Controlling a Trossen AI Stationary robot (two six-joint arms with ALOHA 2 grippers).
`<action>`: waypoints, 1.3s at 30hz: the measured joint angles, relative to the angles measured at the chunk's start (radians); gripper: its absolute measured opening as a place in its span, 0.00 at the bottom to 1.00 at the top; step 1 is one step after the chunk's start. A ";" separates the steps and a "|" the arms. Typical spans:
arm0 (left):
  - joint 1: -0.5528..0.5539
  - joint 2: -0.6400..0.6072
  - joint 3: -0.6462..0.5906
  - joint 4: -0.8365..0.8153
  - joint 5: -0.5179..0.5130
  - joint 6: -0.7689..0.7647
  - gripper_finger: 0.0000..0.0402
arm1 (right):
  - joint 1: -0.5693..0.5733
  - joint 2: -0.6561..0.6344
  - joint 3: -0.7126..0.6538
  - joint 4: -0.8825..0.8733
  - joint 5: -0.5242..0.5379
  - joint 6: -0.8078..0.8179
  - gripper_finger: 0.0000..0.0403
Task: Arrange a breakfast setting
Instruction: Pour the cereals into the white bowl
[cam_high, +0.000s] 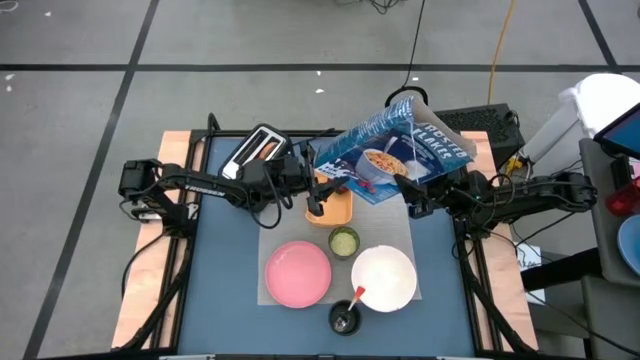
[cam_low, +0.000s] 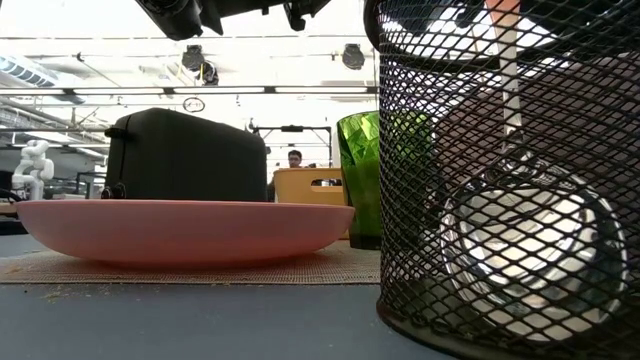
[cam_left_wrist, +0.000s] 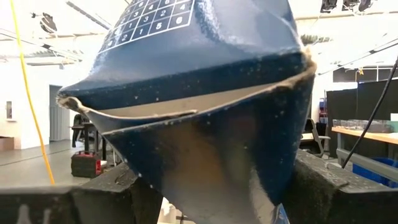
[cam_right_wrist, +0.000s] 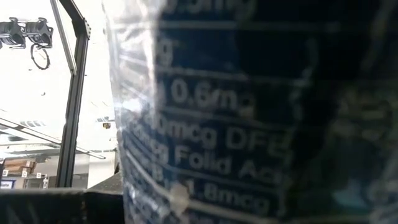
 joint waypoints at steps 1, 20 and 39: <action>0.000 0.000 0.000 0.001 0.000 0.000 0.63 | 0.000 0.000 0.000 0.000 0.000 0.000 0.58; 0.000 0.000 0.002 0.023 -0.003 0.002 0.63 | 0.000 -0.077 -0.001 -0.176 0.001 -0.015 0.94; 0.000 -0.077 0.001 -0.056 0.000 0.016 0.63 | 0.000 -0.355 -0.001 -0.673 -0.003 -0.087 0.94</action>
